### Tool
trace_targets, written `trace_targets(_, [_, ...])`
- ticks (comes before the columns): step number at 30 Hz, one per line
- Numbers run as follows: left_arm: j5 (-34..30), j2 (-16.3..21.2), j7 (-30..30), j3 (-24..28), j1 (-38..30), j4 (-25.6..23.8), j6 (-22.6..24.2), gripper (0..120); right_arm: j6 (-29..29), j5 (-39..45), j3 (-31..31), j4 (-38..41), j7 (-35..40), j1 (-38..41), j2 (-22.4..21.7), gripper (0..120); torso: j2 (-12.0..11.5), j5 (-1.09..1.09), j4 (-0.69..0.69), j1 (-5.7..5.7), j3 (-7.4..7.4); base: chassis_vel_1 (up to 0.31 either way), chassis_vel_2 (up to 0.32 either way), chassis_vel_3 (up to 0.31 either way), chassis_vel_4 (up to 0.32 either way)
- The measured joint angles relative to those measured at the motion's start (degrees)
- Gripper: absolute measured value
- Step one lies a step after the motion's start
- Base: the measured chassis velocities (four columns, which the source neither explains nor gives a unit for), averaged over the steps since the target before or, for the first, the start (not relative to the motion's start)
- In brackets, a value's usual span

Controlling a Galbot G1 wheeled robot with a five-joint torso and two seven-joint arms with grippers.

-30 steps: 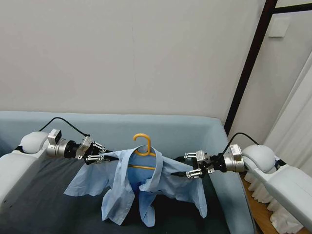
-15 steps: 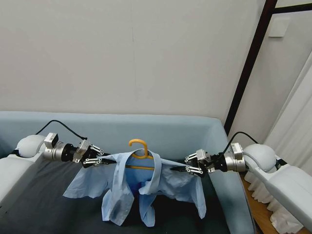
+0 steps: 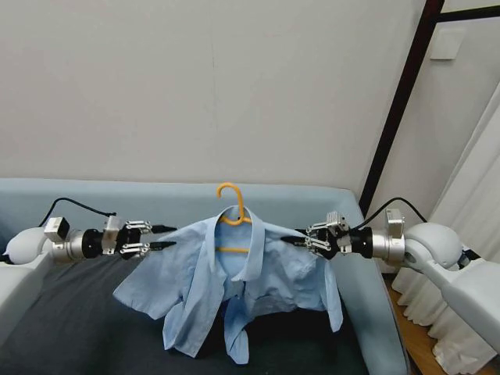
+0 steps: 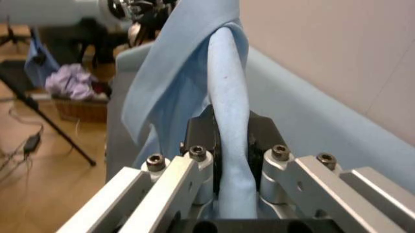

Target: Pick up the clothes from the sofa and hang them on the clothes hanger.

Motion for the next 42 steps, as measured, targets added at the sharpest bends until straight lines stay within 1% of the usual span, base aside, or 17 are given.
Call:
trace_targets(2, [-4.6, -0.1, -4.8, -0.7, 1.7, -0.6, -1.5, 66, -0.4, 2.7, 0.5, 1.0, 2.0, 0.4, -0.1, 7, 0.0, -0.01, 0.0, 0.0, 0.0, 0.0, 0.0, 0.0, 0.0])
trace_targets(3, [-4.6, -0.1, -4.8, -0.7, 1.7, -0.6, -1.5, 66, -0.4, 2.7, 0.5, 1.0, 2.0, 0.4, -0.1, 7, 0.0, -0.01, 0.0, 0.0, 0.0, 0.0, 0.0, 0.0, 0.0])
trace_targets(5, [-6.2, -0.8, -6.9, -1.9, 4.4, -1.6, -2.5, 76, -0.7, 4.9, 1.1, 2.3, 4.5, 1.1, -0.3, 7, 0.0, 0.01, 0.0, 0.0, 0.0, 0.0, 0.0, 0.0, 0.0])
trace_targets(8, [-4.8, -3.2, -7.5, -5.1, 10.7, -3.4, -4.2, 89, -2.5, 7.1, 1.9, 5.6, 10.8, 2.6, -1.8, 7, 0.0, -0.02, -0.01, 0.0, 0.0, 0.0, 0.0, 0.0, 0.0])
trace_targets(9, [-4.8, -3.2, -7.5, -5.1, 10.7, -3.4, -4.2, 89, -2.5, 7.1, 1.9, 5.6, 10.8, 2.6, -1.8, 7, 0.0, -0.02, -0.01, 0.0, 0.0, 0.0, 0.0, 0.0, 0.0])
trace_targets(11, [-2.3, -5.3, -7.4, -7.3, 14.9, -4.8, -5.1, 97, -5.4, 10.2, 2.0, 9.4, 19.6, 4.5, -3.8, 7, 0.0, -0.03, 0.0, 0.0, 0.0, 0.0, 0.0, 0.0, 0.0])
trace_targets(13, [-1.1, -6.2, -7.3, -8.2, 16.4, -5.4, -5.4, 98, -6.7, 11.8, 2.0, 10.8, 23.3, 5.7, -4.6, 7, 0.0, -0.03, 0.0, -0.01, 0.0, 0.0, 0.0, 0.0, 0.0])
trace_targets(14, [-1.1, -6.2, -7.3, -8.2, 16.4, -5.4, -5.4, 98, -6.7, 11.8, 2.0, 10.8, 23.3, 5.7, -4.6, 7, 0.0, -0.03, 0.0, -0.01, 0.0, 0.0, 0.0, 0.0, 0.0])
trace_targets(15, [1.1, -8.4, -7.0, -10.0, 19.5, -6.8, -6.0, 100, -9.1, 14.3, 1.6, 12.6, 28.4, 8.8, -5.7, 7, 0.0, -0.04, -0.02, -0.01, 0.0, 0.0, 0.0, 0.0, 0.0])
trace_targets(16, [2.1, -9.7, -7.0, -11.2, 21.4, -7.9, -6.2, 100, -10.6, 15.4, 1.4, 13.2, 30.5, 10.7, -5.9, 7, 0.0, -0.02, -0.02, 0.0, 0.0, 0.0, 0.0, 0.0, 0.0])
trace_targets(18, [3.4, -11.4, -7.0, -12.9, 24.5, -9.5, -6.5, 100, -13.7, 16.6, 1.3, 14.1, 35.3, 13.4, -5.8, 7, 0.0, -0.02, -0.01, 0.0, 0.0, 0.0, 0.0, 0.0, 0.0])
trace_targets(19, [3.4, -11.4, -7.0, -12.9, 24.5, -9.5, -6.5, 100, -13.7, 16.6, 1.3, 14.1, 35.3, 13.4, -5.8, 7, 0.0, -0.02, -0.01, 0.0, 0.0, 0.0, 0.0, 0.0, 0.0])
trace_targets(22, [5.7, -13.1, -6.0, -15.2, 28.4, -10.6, -7.6, 100, -16.8, 17.0, 1.6, 15.1, 41.5, 14.9, -5.2, 7, 0.0, -0.02, 0.02, 0.0, 0.0, 0.0, 0.0, 0.0, 0.0])
trace_targets(29, [7.1, -13.7, -5.0, -17.0, 31.1, -10.4, -8.6, 100, -19.0, 17.2, 2.1, 16.7, 47.5, 14.5, -4.9, 7, 0.0, 0.0, -0.01, 0.0, 0.0, 0.0, 0.0, 0.0, 0.0])
trace_targets(33, [7.3, -13.3, -4.8, -17.6, 31.5, -10.7, -8.7, 100, -22.4, 21.6, 4.7, 19.0, 53.3, 15.1, -5.1, 7, 0.0, 0.0, -0.01, 0.0, 0.0, 0.0, 0.0, 0.0, 0.0])
trace_targets(39, [7.6, -13.4, -4.8, -17.7, 31.2, -11.2, -8.7, 100, -24.3, 23.7, 6.7, 21.0, 58.8, 16.2, -6.7, 7, 0.0, -0.02, -0.01, 0.0, 0.0, 0.0, 0.0, 0.0, 0.0])
trace_targets(42, [7.7, -13.7, -4.9, -17.5, 30.6, -11.3, -8.7, 100, -22.2, 19.1, 7.5, 21.8, 67.1, 14.7, -8.4, 7, 0.0, -0.03, 0.0, 0.0, 0.0, 0.0, 0.0, 0.0, 0.0])
